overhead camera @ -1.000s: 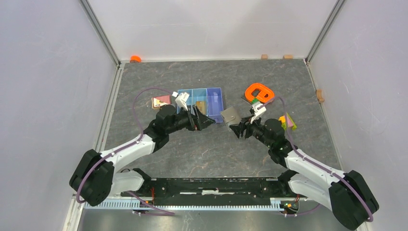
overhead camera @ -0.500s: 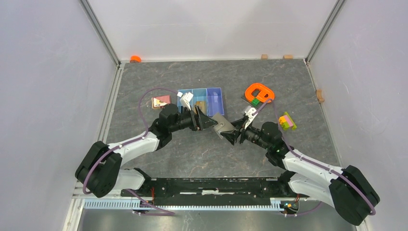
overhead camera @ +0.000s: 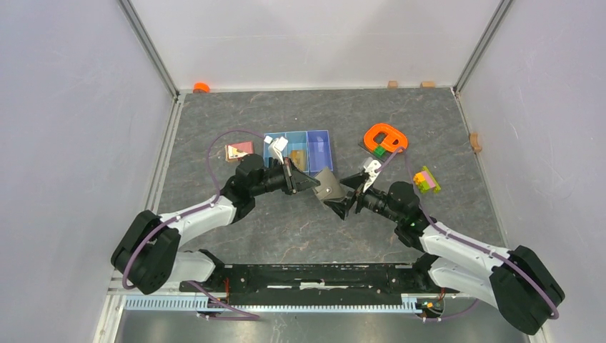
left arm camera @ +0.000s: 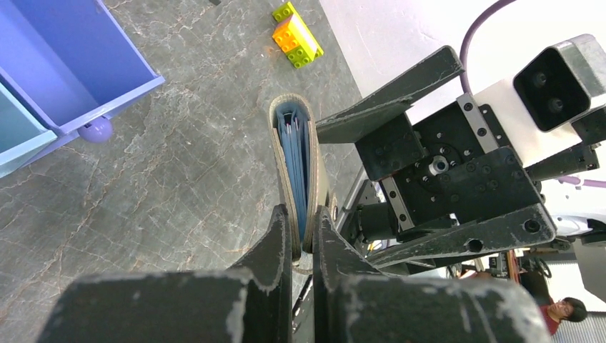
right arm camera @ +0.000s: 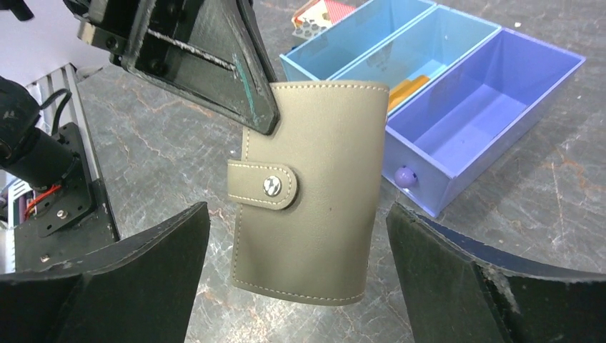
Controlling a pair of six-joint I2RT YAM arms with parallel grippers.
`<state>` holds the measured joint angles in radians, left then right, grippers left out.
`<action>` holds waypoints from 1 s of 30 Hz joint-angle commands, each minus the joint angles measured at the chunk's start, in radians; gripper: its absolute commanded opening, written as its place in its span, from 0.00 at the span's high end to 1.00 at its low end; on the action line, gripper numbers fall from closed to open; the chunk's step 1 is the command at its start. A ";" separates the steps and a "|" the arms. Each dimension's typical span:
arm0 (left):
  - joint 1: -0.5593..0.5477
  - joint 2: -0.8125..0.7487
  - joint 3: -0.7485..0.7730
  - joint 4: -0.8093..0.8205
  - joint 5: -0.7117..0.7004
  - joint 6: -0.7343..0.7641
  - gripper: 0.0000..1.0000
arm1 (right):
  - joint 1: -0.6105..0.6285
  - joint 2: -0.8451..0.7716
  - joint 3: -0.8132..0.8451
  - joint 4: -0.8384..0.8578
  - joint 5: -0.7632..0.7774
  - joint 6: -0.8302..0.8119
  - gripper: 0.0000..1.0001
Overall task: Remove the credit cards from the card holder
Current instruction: Pick up the card holder from the center of the board.
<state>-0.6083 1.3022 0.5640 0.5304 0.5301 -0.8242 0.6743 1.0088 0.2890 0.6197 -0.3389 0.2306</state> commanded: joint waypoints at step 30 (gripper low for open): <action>-0.002 -0.239 -0.090 0.318 0.076 -0.004 0.96 | -0.236 0.048 -0.086 0.549 -0.417 0.428 0.51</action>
<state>-0.6083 1.0725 0.4690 0.7105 0.5594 -0.7803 0.4427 1.0317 0.2142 1.0248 -0.6849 0.5941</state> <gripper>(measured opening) 0.081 0.515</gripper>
